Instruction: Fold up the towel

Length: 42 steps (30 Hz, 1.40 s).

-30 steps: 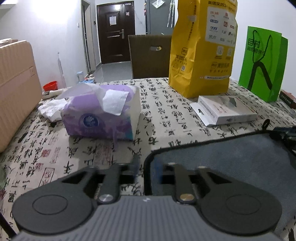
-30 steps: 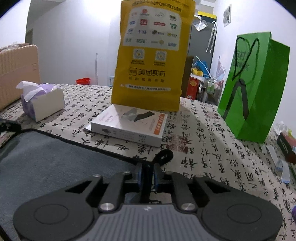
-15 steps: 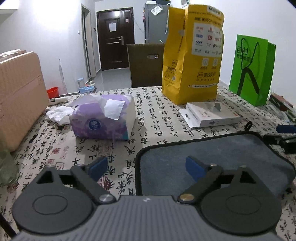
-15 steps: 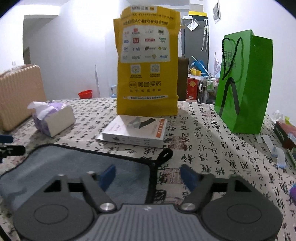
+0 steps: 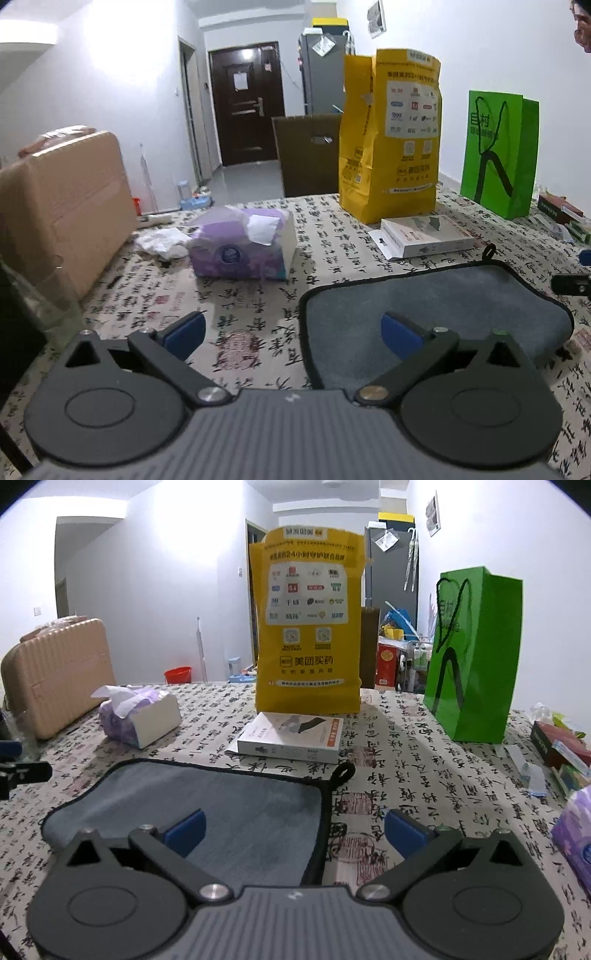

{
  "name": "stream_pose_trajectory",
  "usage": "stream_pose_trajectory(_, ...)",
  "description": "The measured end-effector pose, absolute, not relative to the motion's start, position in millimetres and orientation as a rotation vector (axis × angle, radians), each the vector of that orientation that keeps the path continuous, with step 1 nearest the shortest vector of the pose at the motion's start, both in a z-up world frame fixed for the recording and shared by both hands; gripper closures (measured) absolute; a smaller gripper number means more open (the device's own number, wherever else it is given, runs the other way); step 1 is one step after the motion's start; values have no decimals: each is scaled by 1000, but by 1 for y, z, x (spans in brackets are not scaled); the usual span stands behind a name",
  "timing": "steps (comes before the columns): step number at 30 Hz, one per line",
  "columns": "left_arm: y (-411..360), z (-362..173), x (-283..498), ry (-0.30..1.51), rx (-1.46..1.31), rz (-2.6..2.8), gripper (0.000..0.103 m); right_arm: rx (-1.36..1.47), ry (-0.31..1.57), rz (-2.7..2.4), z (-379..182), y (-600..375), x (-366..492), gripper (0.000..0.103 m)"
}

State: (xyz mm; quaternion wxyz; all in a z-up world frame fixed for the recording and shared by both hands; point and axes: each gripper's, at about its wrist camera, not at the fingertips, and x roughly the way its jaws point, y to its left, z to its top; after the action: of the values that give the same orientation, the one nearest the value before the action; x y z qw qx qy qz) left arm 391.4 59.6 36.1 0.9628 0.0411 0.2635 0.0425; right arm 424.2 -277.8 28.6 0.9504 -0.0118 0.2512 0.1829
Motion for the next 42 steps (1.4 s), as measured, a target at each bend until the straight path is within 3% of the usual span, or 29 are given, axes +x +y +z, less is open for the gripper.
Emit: stream_pose_trajectory(42, 41, 73, 212, 356, 55, 33, 0, -32, 351, 358, 51, -294, 241, 0)
